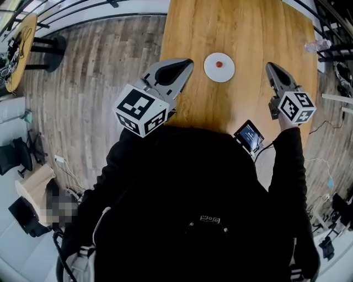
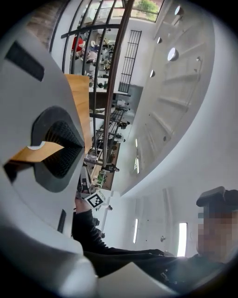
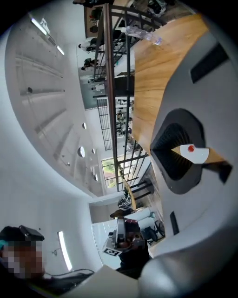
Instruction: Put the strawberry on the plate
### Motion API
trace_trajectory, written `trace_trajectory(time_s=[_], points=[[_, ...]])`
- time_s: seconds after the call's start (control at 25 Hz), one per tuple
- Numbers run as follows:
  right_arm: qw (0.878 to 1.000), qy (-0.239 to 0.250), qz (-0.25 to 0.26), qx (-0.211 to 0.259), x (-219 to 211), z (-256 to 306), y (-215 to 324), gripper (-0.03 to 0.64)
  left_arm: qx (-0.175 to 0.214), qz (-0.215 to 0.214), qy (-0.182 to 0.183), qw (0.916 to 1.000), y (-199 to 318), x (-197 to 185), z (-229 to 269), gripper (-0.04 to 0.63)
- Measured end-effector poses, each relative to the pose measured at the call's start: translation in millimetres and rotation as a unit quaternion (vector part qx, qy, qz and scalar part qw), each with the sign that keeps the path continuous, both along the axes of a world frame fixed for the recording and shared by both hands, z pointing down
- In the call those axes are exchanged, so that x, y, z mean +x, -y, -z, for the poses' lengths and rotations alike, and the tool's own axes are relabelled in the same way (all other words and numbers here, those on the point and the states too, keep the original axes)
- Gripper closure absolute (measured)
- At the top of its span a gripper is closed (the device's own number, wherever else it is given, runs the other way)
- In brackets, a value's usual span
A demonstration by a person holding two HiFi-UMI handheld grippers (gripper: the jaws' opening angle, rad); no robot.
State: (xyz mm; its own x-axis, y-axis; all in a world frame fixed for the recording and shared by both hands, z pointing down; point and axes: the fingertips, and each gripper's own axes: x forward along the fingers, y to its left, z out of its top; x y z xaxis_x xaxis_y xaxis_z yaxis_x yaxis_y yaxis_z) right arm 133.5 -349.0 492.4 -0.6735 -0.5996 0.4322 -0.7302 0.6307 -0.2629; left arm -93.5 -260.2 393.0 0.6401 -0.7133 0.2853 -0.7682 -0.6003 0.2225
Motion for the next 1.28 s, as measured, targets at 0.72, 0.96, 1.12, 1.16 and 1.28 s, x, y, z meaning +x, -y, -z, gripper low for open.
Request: trace_trajectory(time_s=[0.72,0.96,1.12,1.16,1.28], points=[[0.991,0.069,0.005,0.111,-11.3,126.7,-90.7,0.598,0.058,-0.153,0.000,0.9865,-1.8,123.3,30.1,0.600],[0.991,0.073,0.011,0.112,-22.7,127.6,-94.4,0.598,0.060,-0.148,0.000,0.9872,-5.9,116.1,30.9,0.600],[0.991,0.069,0.022,0.113,-34.9,126.6,-91.6,0.598,0.056,-0.142,-0.004,0.9883,-9.2,109.3,27.2,0.600],[0.991,0.065,0.024,0.113,-38.8,126.0,-91.6,0.598,0.056,-0.139,-0.005,0.9887,-9.5,105.8,27.0,0.600],[0.991,0.057,0.032,0.113,-52.1,121.9,-93.9,0.598,0.054,-0.131,-0.005,0.9900,-11.3,92.6,24.4,0.600]])
